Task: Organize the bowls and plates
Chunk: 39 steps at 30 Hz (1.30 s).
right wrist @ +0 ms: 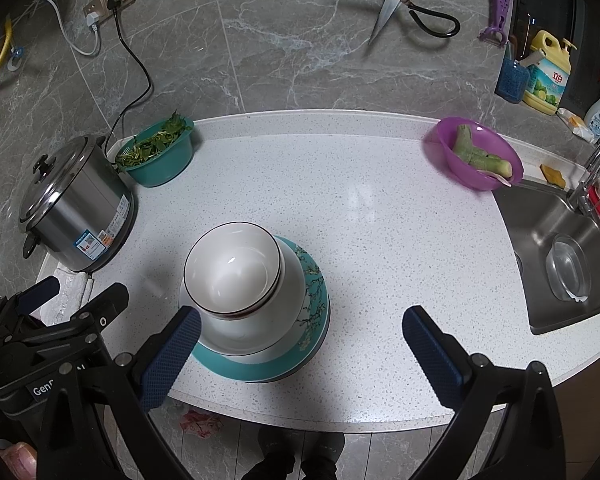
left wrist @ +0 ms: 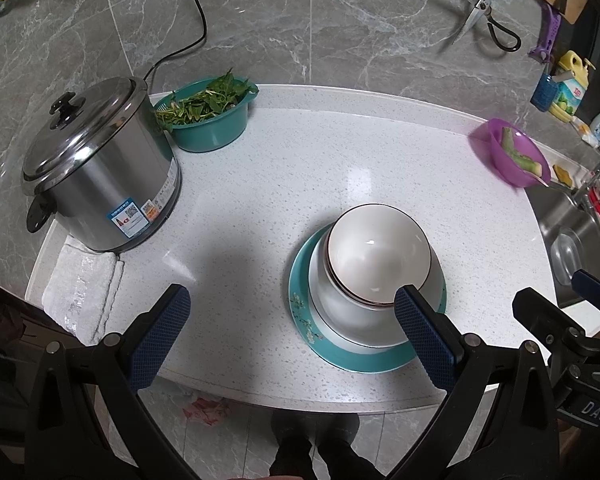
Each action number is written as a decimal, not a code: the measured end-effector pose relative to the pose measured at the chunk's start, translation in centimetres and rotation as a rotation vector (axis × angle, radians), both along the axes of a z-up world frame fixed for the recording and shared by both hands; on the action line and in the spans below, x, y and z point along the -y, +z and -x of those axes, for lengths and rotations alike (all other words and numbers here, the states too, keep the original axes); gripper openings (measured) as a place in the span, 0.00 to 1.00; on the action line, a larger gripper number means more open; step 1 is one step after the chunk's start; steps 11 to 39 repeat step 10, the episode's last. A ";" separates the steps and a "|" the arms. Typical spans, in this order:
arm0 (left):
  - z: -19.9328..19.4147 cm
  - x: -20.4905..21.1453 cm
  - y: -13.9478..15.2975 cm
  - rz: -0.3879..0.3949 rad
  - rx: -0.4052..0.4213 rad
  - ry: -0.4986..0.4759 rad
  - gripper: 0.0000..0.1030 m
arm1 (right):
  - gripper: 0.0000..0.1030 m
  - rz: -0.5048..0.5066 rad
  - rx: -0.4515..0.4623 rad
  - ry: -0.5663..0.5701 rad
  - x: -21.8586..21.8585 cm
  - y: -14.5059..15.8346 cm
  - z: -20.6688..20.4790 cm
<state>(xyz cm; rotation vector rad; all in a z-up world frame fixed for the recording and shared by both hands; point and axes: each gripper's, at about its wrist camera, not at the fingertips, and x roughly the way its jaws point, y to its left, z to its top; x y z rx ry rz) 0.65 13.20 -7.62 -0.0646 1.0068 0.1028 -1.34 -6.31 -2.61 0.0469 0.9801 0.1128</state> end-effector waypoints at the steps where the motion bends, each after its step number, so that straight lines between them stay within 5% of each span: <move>1: 0.0 -0.1 0.0 -0.001 0.002 0.001 1.00 | 1.00 0.001 0.001 -0.001 0.0 0.1 0.0; 39: -0.1 -0.2 0.1 0.001 0.004 -0.003 1.00 | 1.00 0.001 0.000 -0.001 0.0 0.0 0.0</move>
